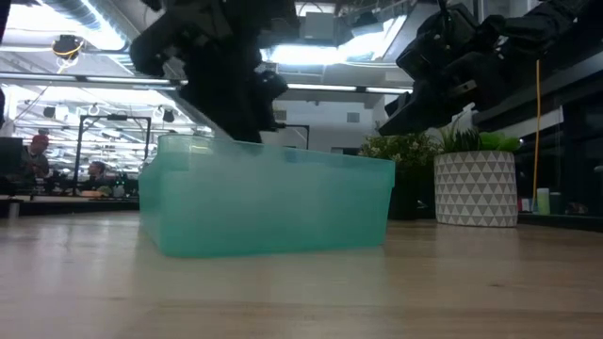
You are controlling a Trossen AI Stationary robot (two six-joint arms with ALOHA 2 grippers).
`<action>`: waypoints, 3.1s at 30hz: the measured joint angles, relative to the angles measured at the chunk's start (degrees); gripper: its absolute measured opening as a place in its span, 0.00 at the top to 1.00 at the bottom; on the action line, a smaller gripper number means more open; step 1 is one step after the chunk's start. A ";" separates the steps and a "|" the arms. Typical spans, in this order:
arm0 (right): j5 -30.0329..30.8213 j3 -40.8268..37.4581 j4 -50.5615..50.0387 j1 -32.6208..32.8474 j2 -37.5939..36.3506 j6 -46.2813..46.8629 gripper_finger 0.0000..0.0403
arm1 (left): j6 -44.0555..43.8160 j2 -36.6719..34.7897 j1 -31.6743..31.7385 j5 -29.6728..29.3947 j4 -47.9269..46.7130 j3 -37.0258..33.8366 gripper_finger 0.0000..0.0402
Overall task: Pick and place pill bottles into a basket
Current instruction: Put the white medicine bottle into the green bin
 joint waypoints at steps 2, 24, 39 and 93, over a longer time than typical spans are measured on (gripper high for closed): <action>0.00 0.00 -0.01 0.00 0.00 0.00 0.96 | -0.04 -0.25 0.21 0.09 0.63 -1.22 0.61; 0.02 0.00 0.05 0.00 0.00 0.00 0.96 | 2.77 -0.27 3.90 3.79 0.67 -1.54 0.60; 0.02 0.00 0.14 0.00 0.00 0.02 0.96 | 1.33 -0.23 3.88 3.73 2.08 -3.81 0.55; 0.02 0.00 0.14 0.02 0.00 0.20 0.96 | 4.25 -0.52 3.80 3.50 3.87 -2.66 0.42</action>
